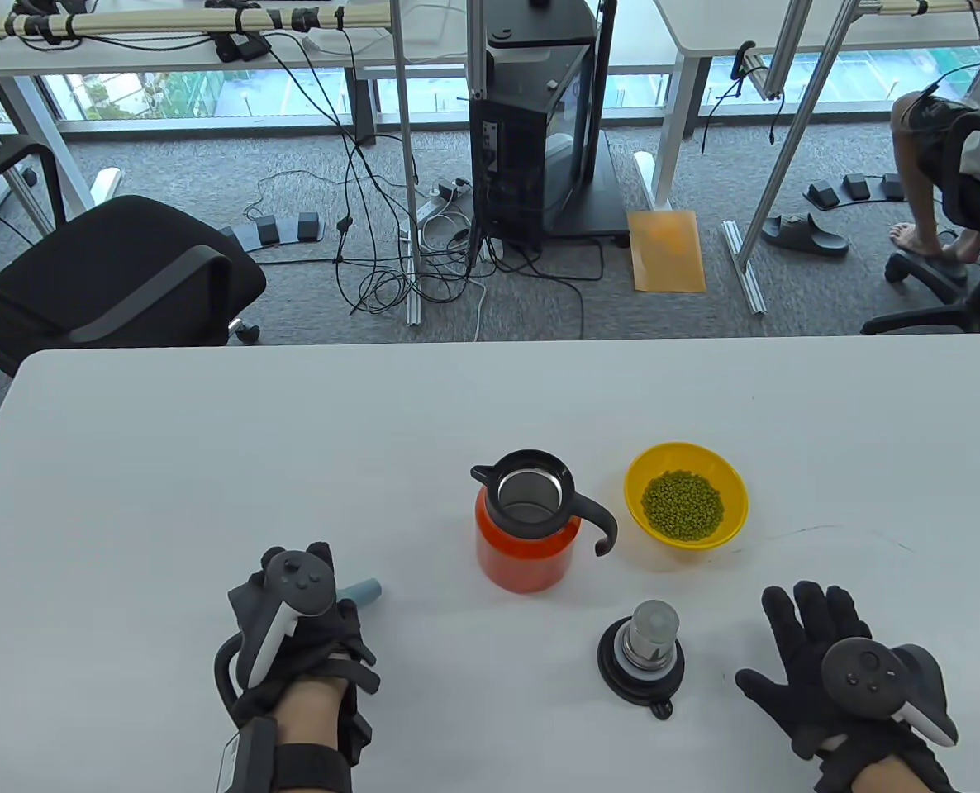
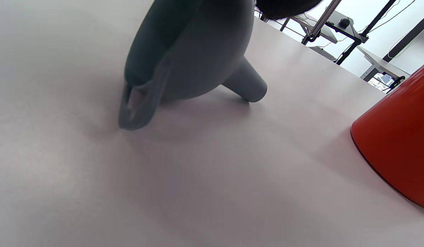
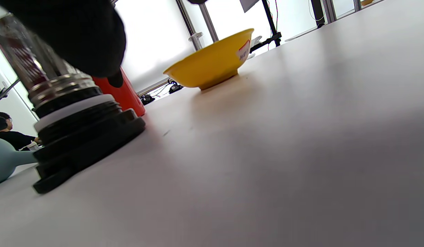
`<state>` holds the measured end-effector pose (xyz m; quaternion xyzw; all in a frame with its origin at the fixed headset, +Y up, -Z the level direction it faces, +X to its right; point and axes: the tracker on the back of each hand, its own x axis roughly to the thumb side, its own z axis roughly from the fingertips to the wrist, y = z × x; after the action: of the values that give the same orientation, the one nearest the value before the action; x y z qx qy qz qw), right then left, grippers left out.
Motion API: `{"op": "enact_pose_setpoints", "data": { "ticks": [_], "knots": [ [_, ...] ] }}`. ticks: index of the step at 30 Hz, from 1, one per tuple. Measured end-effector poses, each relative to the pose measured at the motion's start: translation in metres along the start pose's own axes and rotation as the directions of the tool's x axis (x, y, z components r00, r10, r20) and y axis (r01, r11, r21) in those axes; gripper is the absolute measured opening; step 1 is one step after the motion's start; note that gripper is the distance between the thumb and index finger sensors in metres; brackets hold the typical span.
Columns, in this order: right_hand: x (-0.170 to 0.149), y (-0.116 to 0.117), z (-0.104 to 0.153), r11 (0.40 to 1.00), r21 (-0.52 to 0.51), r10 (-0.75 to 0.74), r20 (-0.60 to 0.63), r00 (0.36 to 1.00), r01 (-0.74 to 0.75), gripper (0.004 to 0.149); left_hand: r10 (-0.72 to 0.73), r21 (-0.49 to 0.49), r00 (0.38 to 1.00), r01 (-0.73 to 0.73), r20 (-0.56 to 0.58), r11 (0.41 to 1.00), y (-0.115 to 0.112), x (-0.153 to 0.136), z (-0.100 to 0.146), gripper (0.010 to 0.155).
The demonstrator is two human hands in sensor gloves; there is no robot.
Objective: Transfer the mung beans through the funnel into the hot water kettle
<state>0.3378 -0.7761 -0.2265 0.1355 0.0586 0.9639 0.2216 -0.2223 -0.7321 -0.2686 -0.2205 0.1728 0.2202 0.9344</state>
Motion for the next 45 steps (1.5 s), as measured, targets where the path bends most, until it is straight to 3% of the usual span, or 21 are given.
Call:
{"op": "enact_pose_setpoints", "data": {
  "ticks": [2, 7, 14, 18, 25, 29, 38, 45],
  "knots": [
    [0.000, 0.000, 0.000, 1.000, 0.005, -0.001, 0.002, 1.000, 0.001, 0.098, 0.028, 0.008, 1.000, -0.028, -0.004, 1.000, -0.006, -0.006, -0.004, 0.078],
    [-0.001, 0.001, 0.000, 1.000, 0.011, -0.016, 0.012, 1.000, 0.016, 0.098, 0.275, 0.032, 0.960, -0.277, 0.052, 0.960, -0.013, -0.015, -0.010, 0.080],
    [-0.001, 0.002, -0.001, 0.999, 0.019, -0.031, 0.020, 0.999, 0.031, 0.097, 0.322, 0.077, 0.946, -0.324, 0.034, 0.943, -0.002, -0.014, -0.008, 0.088],
    [-0.001, 0.002, -0.002, 0.999, 0.019, -0.040, 0.031, 0.999, 0.039, 0.097, 0.366, 0.050, 0.930, -0.366, 0.004, 0.929, 0.003, -0.014, -0.007, 0.090],
    [-0.001, 0.003, -0.002, 0.999, 0.035, -0.040, 0.053, 0.998, 0.038, 0.097, 0.463, 0.031, 0.884, -0.465, 0.069, 0.885, 0.009, -0.005, -0.001, 0.099],
    [-0.001, 0.003, -0.001, 0.999, 0.029, -0.042, 0.058, 0.997, 0.041, 0.097, 0.399, 0.073, 0.906, -0.412, 0.142, 0.908, 0.031, 0.018, 0.009, 0.098],
    [-0.002, 0.003, -0.001, 0.999, 0.021, -0.042, 0.055, 0.998, 0.041, 0.096, 0.156, 0.203, 0.936, -0.227, 0.314, 0.953, 0.093, 0.100, 0.040, 0.098],
    [-0.002, 0.003, -0.001, 0.999, 0.019, -0.050, 0.056, 0.997, 0.049, 0.096, -0.048, 0.278, 0.898, -0.084, 0.438, 0.957, 0.108, 0.169, 0.059, 0.097]
  ]
}}
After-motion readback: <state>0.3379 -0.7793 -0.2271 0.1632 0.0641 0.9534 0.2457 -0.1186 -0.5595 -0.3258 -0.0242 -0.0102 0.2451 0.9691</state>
